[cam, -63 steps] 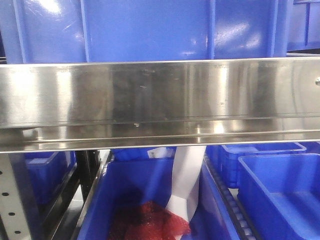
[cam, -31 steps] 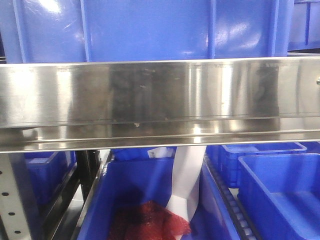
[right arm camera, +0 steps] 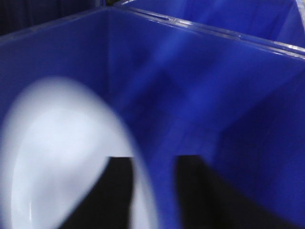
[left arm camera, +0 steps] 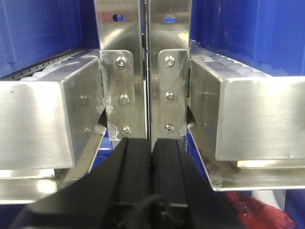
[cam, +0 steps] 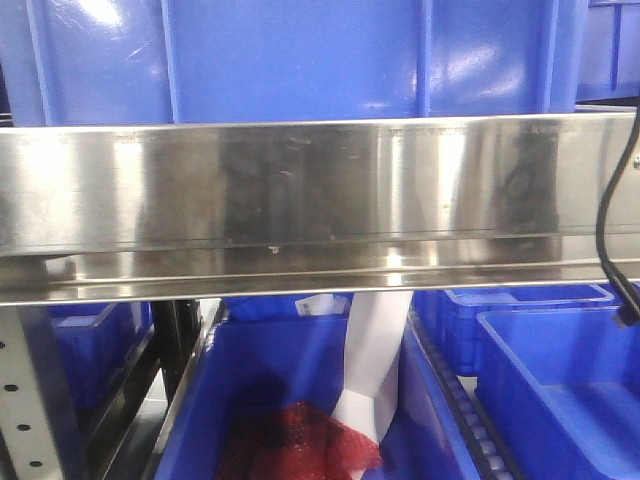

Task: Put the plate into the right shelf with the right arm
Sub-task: 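Open the right gripper and withdraw it from the plate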

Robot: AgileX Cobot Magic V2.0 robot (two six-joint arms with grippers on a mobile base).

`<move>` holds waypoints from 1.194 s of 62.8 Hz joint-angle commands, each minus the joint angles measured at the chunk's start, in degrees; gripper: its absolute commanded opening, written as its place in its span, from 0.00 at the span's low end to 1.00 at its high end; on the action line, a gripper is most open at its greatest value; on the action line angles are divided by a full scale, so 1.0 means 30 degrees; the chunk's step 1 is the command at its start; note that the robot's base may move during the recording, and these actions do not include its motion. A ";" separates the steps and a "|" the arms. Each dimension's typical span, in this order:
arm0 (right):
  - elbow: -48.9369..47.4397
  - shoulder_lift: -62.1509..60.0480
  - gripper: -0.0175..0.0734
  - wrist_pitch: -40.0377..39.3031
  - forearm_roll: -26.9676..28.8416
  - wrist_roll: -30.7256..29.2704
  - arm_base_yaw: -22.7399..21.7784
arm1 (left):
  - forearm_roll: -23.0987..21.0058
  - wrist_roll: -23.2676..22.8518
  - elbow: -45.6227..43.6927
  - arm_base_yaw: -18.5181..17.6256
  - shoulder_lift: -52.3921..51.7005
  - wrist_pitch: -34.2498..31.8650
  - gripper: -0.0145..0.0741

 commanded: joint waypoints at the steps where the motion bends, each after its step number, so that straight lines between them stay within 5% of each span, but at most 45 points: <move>1: -0.0938 -0.1181 0.82 -0.1097 -0.0108 -0.0110 -0.0072 | -0.0074 -0.0047 0.0161 -0.0056 -0.0185 -0.1594 0.11; 7: -0.1013 -0.1847 0.86 -0.1220 -0.0108 -0.0110 -0.0072 | -0.0074 -0.0047 0.0161 -0.0056 -0.0185 -0.1594 0.11; 15: -0.1013 -0.3274 0.79 -0.1080 -0.0091 -0.0110 -0.0072 | -0.0074 -0.0047 0.0161 -0.0056 -0.0185 -0.1594 0.11; 37: 0.0296 -0.9208 0.24 0.2090 -0.0074 -0.0110 -0.0072 | -0.0074 -0.0047 0.0161 -0.0056 -0.0185 -0.1594 0.11; 75: 1.7849 -2.4109 0.25 -0.1426 -0.0093 -0.0110 -0.0072 | -0.0074 -0.0047 0.0161 -0.0056 -0.0185 -0.1594 0.11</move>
